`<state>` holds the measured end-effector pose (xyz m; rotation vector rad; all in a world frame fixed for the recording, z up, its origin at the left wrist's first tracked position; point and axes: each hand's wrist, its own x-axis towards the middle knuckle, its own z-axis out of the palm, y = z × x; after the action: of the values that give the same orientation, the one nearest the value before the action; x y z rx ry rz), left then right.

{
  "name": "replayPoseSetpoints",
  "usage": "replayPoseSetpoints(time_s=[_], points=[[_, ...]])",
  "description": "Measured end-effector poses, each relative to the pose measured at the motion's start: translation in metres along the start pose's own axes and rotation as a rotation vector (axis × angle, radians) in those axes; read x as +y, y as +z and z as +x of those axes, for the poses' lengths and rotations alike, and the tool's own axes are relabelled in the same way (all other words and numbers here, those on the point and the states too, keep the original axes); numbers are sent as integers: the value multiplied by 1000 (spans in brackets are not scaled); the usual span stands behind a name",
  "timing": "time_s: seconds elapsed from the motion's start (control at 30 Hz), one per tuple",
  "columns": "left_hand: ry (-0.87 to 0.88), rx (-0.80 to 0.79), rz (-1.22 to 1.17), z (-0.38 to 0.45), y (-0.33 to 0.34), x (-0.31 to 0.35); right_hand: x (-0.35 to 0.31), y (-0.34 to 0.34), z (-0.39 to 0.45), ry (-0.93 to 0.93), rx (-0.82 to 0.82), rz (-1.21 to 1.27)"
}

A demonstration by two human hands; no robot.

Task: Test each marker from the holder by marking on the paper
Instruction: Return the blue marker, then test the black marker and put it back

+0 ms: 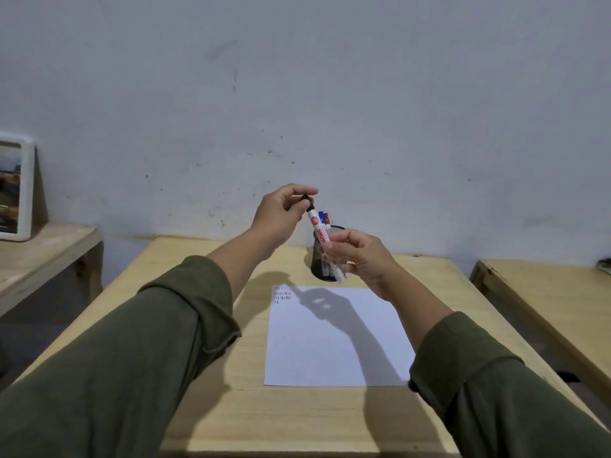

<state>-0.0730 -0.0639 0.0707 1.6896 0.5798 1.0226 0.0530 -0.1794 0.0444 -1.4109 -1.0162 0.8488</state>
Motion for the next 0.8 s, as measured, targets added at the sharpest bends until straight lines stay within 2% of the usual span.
replayPoseSetpoints(time_s=[0.1, 0.2, 0.33, 0.43, 0.53, 0.8], points=[[8, -17, -22, 10, 19, 3, -2, -6, 11, -50, 41, -145], [-21, 44, 31, 21, 32, -10, -6, -14, 26, -80, 160, -147], [-105, 21, 339, 29, 37, -36, -6, -32, 55, -105, 339, -138], [-195, -50, 442, 35, 40, -52, 0, -40, 81, -99, 437, -166], [-264, -109, 477, 45, 41, -62, 8, -41, 107, -85, 468, -176], [-325, -232, 519, 57, 44, -87, 52, -37, 137, 97, 462, -318]])
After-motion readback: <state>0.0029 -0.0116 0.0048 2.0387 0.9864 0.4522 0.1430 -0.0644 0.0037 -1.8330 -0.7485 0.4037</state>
